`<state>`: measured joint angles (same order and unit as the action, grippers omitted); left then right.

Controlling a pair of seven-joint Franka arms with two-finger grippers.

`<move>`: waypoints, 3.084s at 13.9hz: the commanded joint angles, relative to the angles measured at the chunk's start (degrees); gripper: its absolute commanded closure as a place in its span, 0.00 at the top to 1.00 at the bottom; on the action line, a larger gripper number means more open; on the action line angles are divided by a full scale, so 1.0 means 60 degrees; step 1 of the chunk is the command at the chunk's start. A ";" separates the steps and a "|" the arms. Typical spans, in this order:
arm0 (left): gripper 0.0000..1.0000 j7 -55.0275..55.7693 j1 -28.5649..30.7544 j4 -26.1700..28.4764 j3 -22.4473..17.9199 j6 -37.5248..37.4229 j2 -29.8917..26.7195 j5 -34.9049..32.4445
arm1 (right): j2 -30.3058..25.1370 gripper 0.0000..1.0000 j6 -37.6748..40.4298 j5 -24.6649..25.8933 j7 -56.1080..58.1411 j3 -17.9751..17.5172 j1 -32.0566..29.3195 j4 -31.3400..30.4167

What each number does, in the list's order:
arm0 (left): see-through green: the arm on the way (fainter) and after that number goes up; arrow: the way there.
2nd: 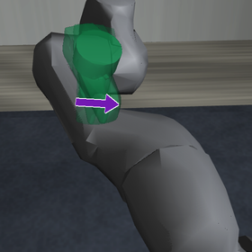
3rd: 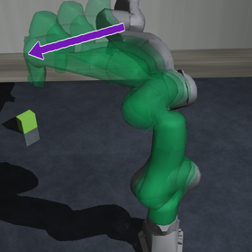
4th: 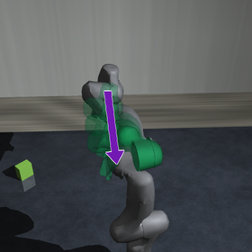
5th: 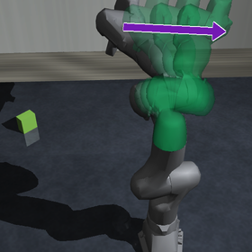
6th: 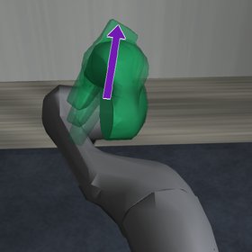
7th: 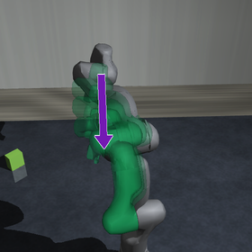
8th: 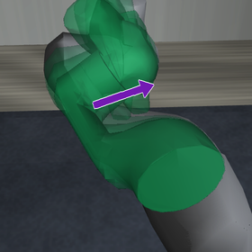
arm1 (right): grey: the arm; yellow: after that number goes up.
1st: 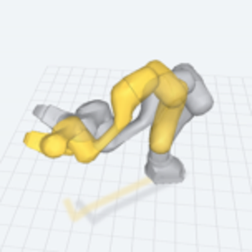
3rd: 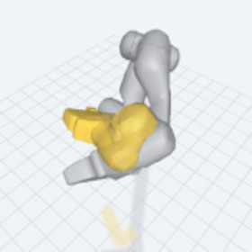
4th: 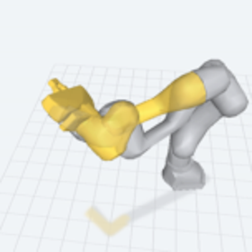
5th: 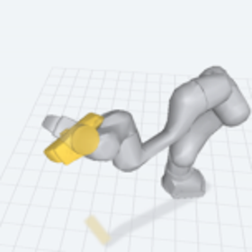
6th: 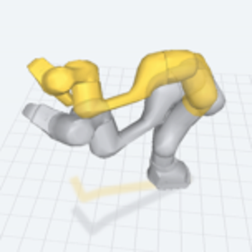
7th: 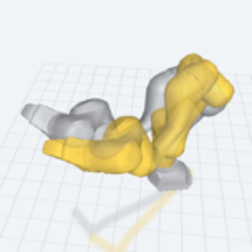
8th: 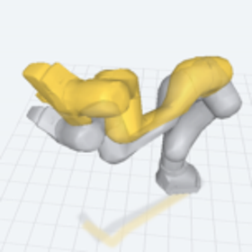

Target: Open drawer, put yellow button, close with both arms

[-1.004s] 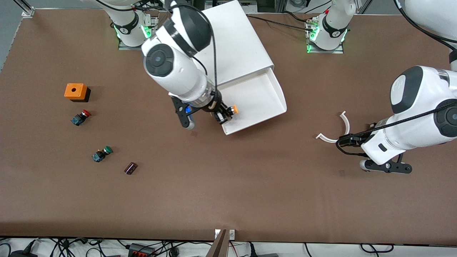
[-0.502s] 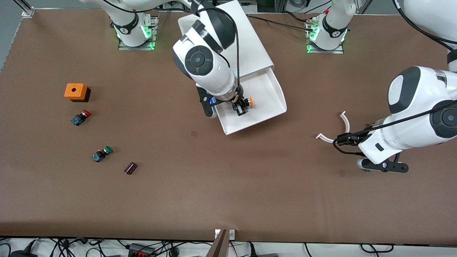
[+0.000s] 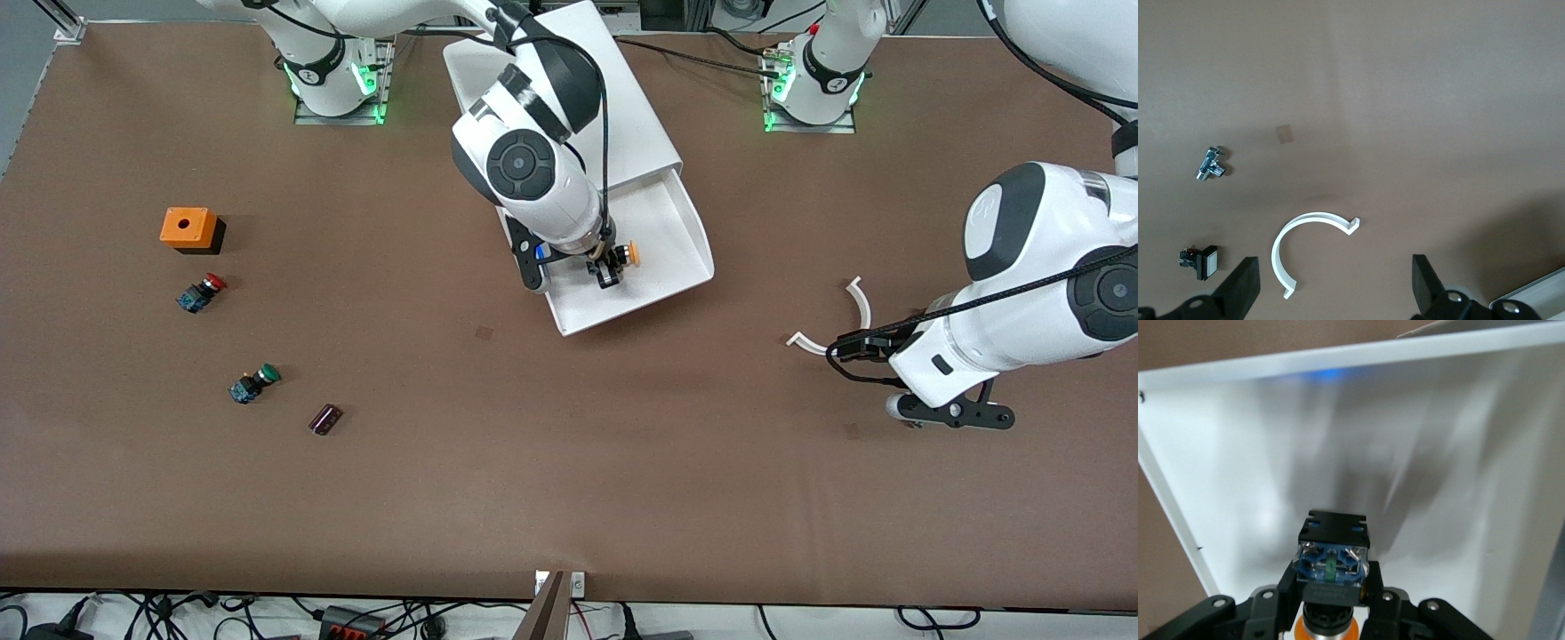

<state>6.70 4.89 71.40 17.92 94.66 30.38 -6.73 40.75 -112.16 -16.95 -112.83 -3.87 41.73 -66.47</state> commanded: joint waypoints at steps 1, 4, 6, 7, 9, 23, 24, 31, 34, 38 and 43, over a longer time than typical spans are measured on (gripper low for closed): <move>1.00 0.0144 -0.0039 -0.0020 0.0147 -0.0147 -0.0243 -0.0109 | 0.0181 0.16 0.0104 0.0216 -0.0444 0.0104 0.0251 0.0414; 1.00 0.0158 -0.0039 -0.0019 0.0236 -0.0352 -0.0302 -0.0109 | 0.0123 1.00 0.0147 0.0436 -0.0795 0.0133 0.0325 0.0414; 1.00 0.0173 -0.0039 -0.0019 0.0236 -0.0382 -0.0288 -0.0109 | 0.0021 1.00 0.0221 0.0451 -0.0955 0.0264 0.0325 0.0458; 1.00 0.0173 -0.0039 -0.0019 0.0236 -0.0338 -0.0273 -0.0109 | -0.0067 1.00 0.0323 0.0451 -0.0985 0.0337 0.0281 0.0676; 1.00 0.0173 -0.0054 -0.0019 0.0236 -0.0120 -0.0244 -0.0124 | -0.0082 1.00 0.0630 0.0451 -0.0971 0.0586 0.0194 0.1217; 1.00 0.7360 -0.2118 0.1065 0.0265 0.1475 -0.0098 0.0008 | -0.1064 1.00 0.4074 0.1594 0.8500 0.1437 -0.2836 0.1235; 1.00 0.7380 -0.2163 0.1050 0.0265 0.1740 -0.0010 0.0095 | -0.1064 1.00 0.4074 0.1608 0.9188 0.1437 -0.3115 0.1235; 1.00 0.7381 -0.3071 0.1152 0.0529 0.2372 0.0474 0.0125 | -0.1093 1.00 0.4132 0.1594 1.2633 0.1437 -0.4741 0.1235; 1.00 0.7511 -0.3144 0.1080 0.0499 0.2402 0.1030 -0.0706 | -0.1297 1.00 0.4673 0.1579 1.3235 0.1451 -0.5036 0.1278; 1.00 0.7556 -0.3247 0.1108 0.0543 0.2474 0.1221 -0.0696 | -0.1809 1.00 0.4631 0.1550 1.5122 0.1437 -0.5868 0.1191; 1.00 0.8902 -0.3233 0.1225 0.0923 0.2358 0.1119 0.0096 | -0.3346 1.00 0.4281 0.1855 1.8402 0.1437 -0.6998 -0.0461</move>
<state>57.47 -14.43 78.35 22.58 109.19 37.72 -7.17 26.75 -84.76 -7.56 -9.66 5.69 1.68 -61.77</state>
